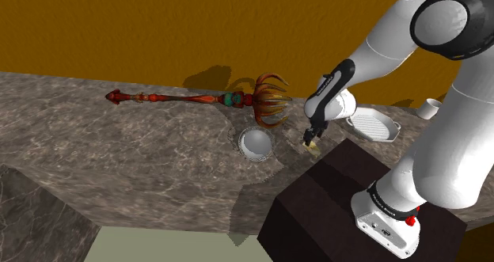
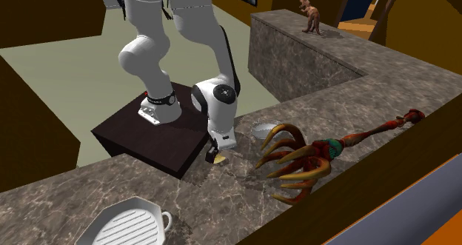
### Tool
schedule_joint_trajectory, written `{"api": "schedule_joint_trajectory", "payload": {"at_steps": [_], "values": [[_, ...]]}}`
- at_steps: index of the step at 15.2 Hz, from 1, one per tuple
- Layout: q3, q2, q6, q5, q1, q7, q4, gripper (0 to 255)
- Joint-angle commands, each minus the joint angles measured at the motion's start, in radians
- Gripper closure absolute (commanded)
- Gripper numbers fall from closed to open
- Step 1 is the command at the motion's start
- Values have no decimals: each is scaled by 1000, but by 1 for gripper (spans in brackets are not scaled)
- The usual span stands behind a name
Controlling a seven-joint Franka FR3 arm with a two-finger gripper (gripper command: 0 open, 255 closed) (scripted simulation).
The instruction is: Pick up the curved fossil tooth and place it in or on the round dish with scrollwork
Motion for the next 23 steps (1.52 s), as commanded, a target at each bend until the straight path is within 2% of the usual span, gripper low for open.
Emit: {"api": "schedule_joint_trajectory", "payload": {"at_steps": [1,6,13,14,23], "values": [[28,36,28,48,-16,1,2,0],[124,117,91,138,-91,-67,19,0],[124,117,91,137,-91,-66,19,0],[124,117,91,137,-91,-66,19,255],[124,117,91,138,-91,-66,19,255]]}}
